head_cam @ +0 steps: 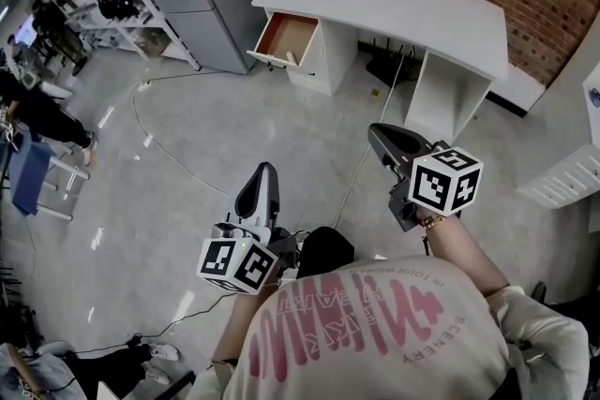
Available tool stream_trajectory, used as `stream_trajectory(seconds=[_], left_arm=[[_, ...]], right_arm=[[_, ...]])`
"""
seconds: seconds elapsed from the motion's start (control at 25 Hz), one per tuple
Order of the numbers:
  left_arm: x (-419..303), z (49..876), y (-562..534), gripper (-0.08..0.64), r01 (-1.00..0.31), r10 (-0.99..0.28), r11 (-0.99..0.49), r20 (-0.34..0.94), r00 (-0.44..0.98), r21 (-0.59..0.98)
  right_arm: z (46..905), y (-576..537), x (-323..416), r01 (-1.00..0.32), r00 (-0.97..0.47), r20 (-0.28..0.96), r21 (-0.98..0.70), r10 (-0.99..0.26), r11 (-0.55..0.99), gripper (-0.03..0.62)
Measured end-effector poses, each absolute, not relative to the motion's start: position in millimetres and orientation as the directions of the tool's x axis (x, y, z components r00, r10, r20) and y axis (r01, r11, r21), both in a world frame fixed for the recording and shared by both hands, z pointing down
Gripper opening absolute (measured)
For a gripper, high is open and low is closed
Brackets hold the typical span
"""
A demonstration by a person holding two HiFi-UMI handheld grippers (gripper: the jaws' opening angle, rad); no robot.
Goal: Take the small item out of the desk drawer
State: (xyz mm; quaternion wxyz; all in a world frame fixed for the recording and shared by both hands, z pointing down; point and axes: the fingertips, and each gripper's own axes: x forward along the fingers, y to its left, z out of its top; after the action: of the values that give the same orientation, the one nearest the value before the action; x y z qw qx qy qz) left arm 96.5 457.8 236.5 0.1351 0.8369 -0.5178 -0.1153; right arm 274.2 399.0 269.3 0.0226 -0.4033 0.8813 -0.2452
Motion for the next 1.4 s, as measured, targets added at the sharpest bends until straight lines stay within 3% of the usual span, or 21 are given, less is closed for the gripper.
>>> stream_trajectory(seconds=[0.92, 1.4], left_arm=[[87, 251, 398, 0.005, -0.827, -0.889, -0.438, -0.029, 0.458, 0.353], [48, 271, 289, 0.005, -0.808, -0.883, -0.438, -0.018, 0.469, 0.393]], right_arm=[[289, 345, 264, -0.714, -0.660, 0.194, -0.460, -0.726, 0.528, 0.012], [309, 247, 225, -0.737, -0.645, 0.249, -0.453, -0.723, 0.502, 0.012]])
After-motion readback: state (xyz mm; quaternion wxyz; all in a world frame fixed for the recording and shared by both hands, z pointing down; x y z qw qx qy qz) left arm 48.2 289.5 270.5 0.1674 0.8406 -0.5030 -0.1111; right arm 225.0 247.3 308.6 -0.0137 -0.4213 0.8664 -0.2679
